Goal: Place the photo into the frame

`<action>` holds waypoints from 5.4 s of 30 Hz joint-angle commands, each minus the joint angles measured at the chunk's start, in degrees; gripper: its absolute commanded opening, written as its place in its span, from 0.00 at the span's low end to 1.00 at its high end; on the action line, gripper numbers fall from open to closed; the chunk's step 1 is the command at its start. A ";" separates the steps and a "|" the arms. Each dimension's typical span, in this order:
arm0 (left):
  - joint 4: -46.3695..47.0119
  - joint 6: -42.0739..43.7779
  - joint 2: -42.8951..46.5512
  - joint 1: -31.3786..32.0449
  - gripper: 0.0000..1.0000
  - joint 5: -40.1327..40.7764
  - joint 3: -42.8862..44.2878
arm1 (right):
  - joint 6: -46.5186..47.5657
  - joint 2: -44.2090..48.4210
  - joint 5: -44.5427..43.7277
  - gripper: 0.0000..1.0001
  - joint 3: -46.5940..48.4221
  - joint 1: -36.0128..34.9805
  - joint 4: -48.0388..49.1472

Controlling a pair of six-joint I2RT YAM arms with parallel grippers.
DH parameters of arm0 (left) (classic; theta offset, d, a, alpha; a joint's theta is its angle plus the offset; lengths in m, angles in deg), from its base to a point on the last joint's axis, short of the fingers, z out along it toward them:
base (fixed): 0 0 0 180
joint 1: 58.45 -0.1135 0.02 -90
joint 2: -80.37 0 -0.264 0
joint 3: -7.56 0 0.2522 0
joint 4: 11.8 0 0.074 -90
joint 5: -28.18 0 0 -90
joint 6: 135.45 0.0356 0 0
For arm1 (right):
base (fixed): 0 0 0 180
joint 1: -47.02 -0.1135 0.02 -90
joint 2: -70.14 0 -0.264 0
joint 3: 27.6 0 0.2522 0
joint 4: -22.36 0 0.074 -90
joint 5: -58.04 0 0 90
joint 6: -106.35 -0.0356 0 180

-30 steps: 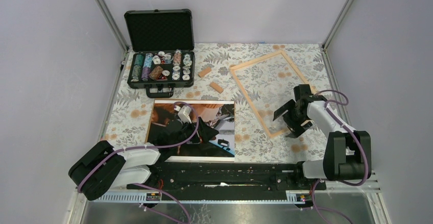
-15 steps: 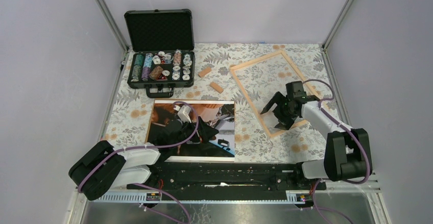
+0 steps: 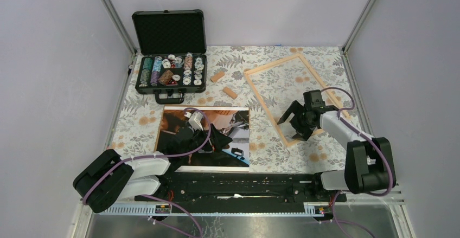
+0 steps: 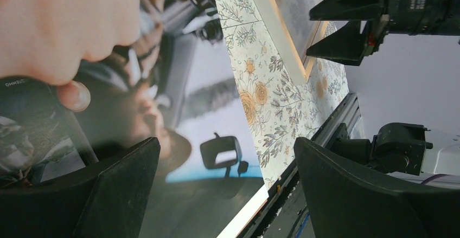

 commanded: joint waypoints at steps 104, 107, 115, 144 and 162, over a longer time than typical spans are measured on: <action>-13.02 -6.27 7.35 -1.96 0.99 10.21 -1.02 | -17.21 -15.48 8.00 0.49 -16.61 -32.94 68.39; -12.33 -5.97 8.17 -1.91 0.99 10.04 -1.54 | -14.56 -16.86 8.45 0.48 -15.98 -31.60 71.06; -9.55 -4.78 7.30 -1.91 0.99 7.83 -1.77 | -4.90 -19.30 10.67 0.28 -9.90 -28.67 66.34; -0.37 3.12 9.85 -1.87 0.99 -6.12 1.47 | 49.81 10.67 -28.63 0.00 37.11 -28.62 -15.07; 8.17 3.39 -3.04 -1.40 0.99 -10.86 -0.03 | 114.89 13.61 -22.92 0.00 35.93 -27.32 -4.13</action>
